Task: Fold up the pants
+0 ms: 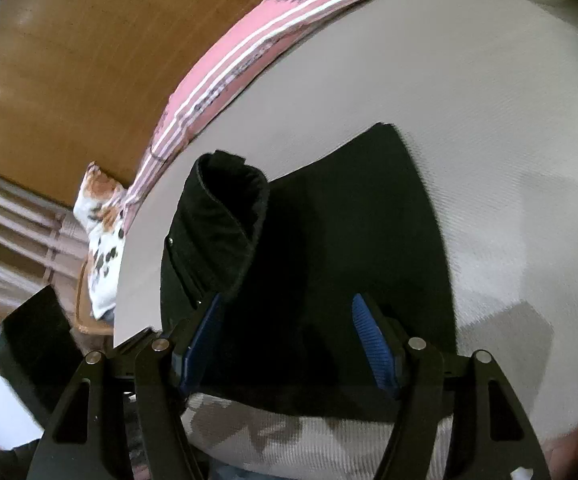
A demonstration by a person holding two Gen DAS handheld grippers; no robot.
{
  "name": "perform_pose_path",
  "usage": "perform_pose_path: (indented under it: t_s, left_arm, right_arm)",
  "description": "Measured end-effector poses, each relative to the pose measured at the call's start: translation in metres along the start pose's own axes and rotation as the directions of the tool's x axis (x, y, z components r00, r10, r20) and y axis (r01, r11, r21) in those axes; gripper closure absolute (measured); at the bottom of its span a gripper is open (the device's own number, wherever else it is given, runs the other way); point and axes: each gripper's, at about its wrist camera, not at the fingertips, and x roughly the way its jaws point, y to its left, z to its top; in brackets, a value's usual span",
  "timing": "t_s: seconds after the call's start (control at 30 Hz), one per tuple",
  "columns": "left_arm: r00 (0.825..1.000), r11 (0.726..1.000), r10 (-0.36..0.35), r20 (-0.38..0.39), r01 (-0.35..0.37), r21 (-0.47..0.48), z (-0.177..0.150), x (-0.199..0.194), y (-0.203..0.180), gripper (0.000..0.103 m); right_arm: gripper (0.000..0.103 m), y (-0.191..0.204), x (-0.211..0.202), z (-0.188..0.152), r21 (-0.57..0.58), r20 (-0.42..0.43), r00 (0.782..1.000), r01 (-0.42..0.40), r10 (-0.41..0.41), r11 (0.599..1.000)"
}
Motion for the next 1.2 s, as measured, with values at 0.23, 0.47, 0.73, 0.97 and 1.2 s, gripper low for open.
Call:
perform_pose_path:
  t_s: [0.23, 0.47, 0.73, 0.97, 1.2]
  left_arm:
    - [0.994, 0.997, 0.075, 0.081, -0.073, -0.028, 0.001, -0.037, 0.028, 0.055]
    - [0.964, 0.955, 0.257, 0.067, -0.242, -0.17, -0.005, -0.034, 0.095, 0.054]
    - [0.95, 0.929, 0.314, 0.009, -0.305, -0.211, -0.016, -0.015, 0.115, 0.05]
    - [0.944, 0.927, 0.329, -0.008, -0.325, -0.187, -0.017, -0.006, 0.112, 0.044]
    - [0.959, 0.917, 0.282, -0.004, -0.271, -0.292, -0.012, -0.022, 0.127, 0.043]
  right_arm:
    - [0.039, -0.005, 0.031, 0.016, -0.026, -0.076, 0.997, -0.006, 0.004, 1.0]
    - [0.039, -0.011, 0.044, 0.031, -0.058, -0.097, 0.994, -0.051, 0.045, 0.997]
    - [0.059, 0.002, 0.073, 0.041, -0.13, -0.157, 0.979, -0.149, 0.128, 0.98]
    - [0.068, 0.016, 0.091, 0.044, -0.168, -0.19, 0.973, -0.163, 0.131, 0.972]
    - [0.09, 0.042, 0.063, 0.035, -0.159, -0.091, 0.991, -0.116, 0.102, 0.98]
